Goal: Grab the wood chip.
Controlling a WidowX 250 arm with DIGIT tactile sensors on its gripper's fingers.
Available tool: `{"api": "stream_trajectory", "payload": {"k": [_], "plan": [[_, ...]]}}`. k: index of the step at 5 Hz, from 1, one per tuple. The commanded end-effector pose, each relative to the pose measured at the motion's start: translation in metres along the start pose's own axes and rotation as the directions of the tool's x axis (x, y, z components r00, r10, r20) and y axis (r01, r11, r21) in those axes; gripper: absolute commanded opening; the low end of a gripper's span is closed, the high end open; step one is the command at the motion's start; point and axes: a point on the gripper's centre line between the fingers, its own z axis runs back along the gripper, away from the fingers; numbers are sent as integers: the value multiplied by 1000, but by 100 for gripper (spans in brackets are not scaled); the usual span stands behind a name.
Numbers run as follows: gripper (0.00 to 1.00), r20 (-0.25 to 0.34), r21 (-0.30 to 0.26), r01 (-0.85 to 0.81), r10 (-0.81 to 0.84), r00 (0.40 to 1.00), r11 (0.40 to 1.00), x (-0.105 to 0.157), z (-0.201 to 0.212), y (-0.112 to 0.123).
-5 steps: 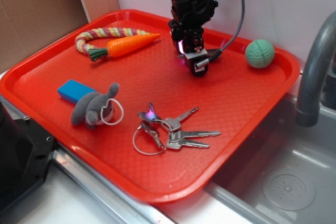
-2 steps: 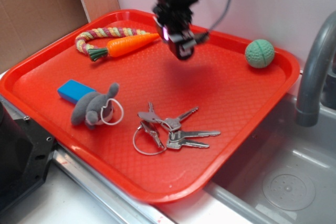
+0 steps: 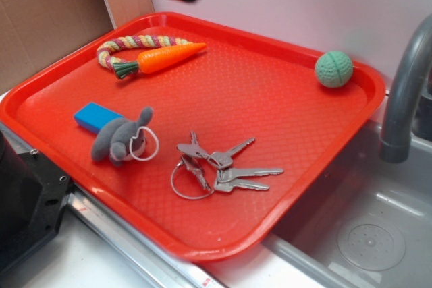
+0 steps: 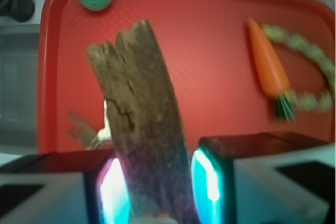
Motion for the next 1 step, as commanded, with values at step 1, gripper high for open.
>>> {"api": "stream_trajectory", "payload": {"k": [1], "plan": [[0,114,-23,-140,142,983,990,-13,45,4]]}}
